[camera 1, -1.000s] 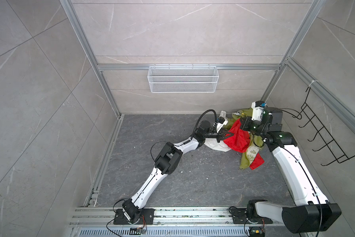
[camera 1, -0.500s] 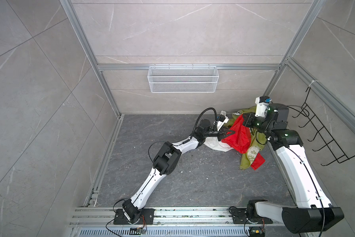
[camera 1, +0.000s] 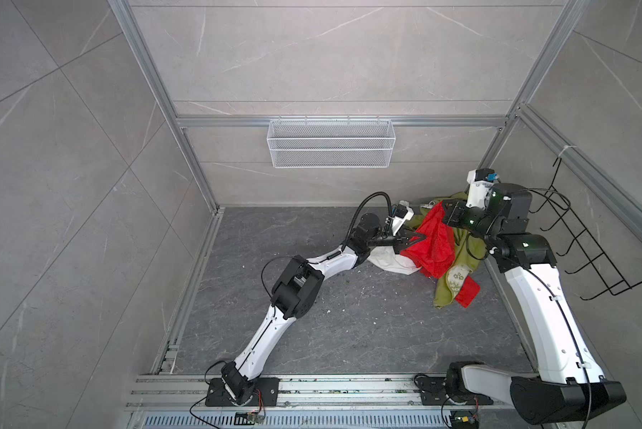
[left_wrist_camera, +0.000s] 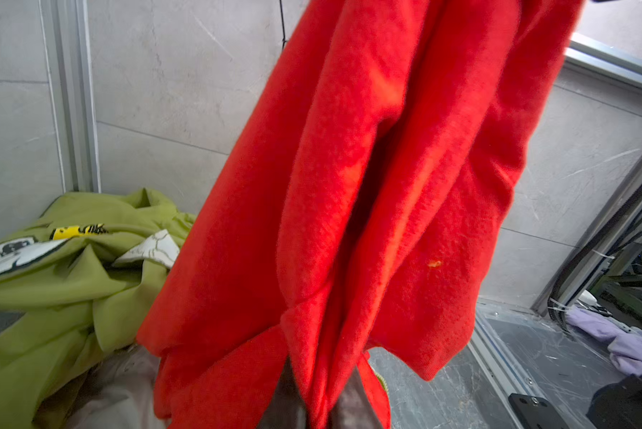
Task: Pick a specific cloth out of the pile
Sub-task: 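Lift the red cloth with the left gripper while the right gripper holds the blanket up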
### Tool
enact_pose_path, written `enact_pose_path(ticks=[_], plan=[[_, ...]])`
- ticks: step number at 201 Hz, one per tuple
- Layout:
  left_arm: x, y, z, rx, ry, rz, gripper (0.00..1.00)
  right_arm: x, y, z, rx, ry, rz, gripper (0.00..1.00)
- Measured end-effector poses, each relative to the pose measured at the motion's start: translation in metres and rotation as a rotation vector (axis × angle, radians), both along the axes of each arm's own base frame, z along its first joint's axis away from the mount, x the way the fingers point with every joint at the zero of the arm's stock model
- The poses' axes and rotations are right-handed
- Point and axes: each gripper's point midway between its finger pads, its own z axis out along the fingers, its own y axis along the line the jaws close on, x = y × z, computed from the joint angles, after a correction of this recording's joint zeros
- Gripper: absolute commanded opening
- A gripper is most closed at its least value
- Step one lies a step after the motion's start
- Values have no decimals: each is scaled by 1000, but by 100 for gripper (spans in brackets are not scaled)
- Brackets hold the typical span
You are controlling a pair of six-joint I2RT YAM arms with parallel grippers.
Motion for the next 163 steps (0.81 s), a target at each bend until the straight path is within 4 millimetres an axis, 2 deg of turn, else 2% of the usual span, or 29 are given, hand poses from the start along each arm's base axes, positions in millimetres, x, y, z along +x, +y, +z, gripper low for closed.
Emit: enact_pose_path(ticks=[58, 116, 163], plan=[[-14, 7, 36, -37, -48, -7, 0, -8, 2, 30, 13, -64, 9, 0], [-22, 14, 53, -52, -77, -6, 0, -15, 5, 44, 27, -90, 27, 0], [-32, 20, 81, -82, -129, -9, 0, -24, 6, 69, 35, -136, 37, 0]])
